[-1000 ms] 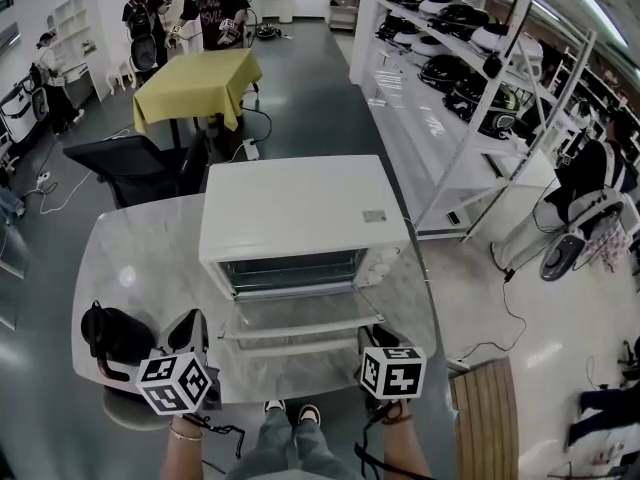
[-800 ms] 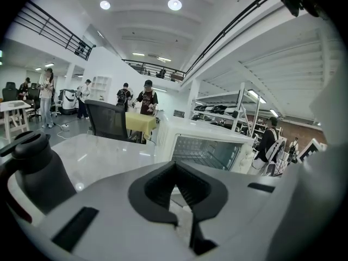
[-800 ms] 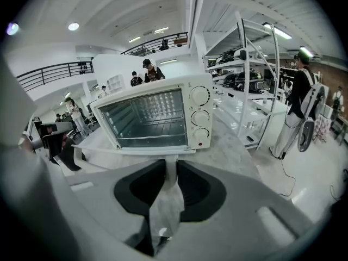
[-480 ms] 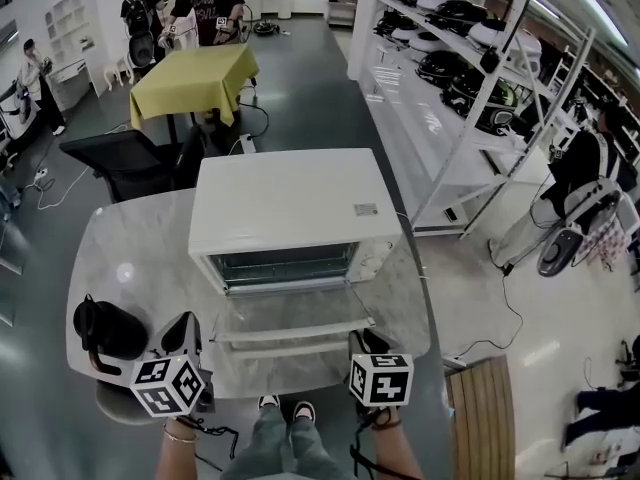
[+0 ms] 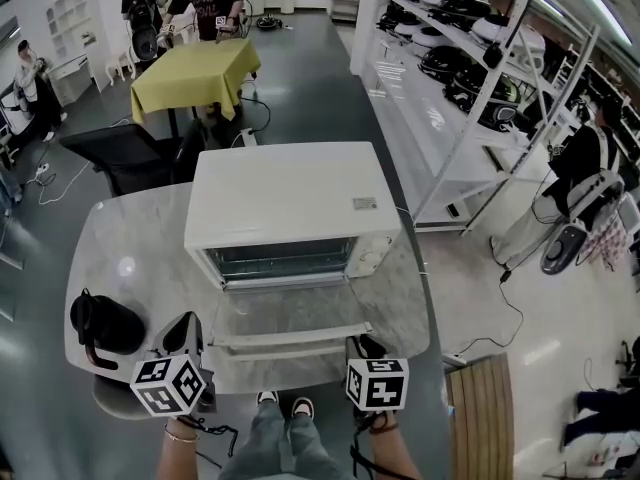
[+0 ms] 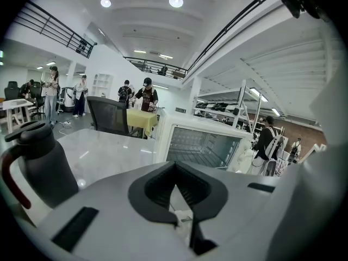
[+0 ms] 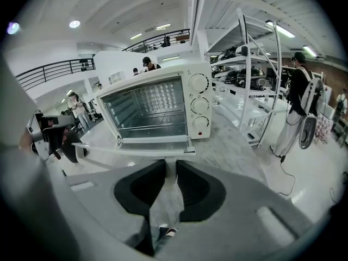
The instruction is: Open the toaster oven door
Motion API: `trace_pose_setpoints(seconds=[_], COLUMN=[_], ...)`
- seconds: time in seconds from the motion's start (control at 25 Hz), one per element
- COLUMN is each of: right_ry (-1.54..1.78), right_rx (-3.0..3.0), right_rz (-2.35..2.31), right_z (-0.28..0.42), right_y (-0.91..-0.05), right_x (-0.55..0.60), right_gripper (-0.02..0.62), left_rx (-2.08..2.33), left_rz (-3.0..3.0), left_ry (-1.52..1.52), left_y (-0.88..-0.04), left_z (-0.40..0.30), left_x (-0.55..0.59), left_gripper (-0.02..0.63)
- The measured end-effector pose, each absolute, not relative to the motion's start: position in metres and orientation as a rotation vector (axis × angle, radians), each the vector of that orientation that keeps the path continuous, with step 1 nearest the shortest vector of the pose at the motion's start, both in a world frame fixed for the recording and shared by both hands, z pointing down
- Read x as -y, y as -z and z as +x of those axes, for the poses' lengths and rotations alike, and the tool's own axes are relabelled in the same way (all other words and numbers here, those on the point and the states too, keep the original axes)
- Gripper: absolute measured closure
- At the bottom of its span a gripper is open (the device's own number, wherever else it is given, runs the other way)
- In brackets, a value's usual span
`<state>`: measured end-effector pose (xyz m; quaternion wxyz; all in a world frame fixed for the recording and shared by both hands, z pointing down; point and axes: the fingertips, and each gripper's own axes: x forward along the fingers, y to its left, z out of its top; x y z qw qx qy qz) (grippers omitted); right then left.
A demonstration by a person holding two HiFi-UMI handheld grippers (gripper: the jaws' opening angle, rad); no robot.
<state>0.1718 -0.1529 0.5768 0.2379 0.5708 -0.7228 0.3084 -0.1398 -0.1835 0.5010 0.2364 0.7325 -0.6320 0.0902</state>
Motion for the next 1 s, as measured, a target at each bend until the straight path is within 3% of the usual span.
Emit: trace_pose_setpoints(seconds=[1.0], right_ry=[-0.901], right_rx=[1.960], right_rz=[1.492], right_z=[0.173], right_y=[-0.625], right_x=[0.126], right_gripper=[0.522], left_rx=[1.723], left_rz=[1.974], left_ry=[-0.335], left_y=[-0.531], left_z=[-0.131], left_x=[0.182], left_gripper=[0.601])
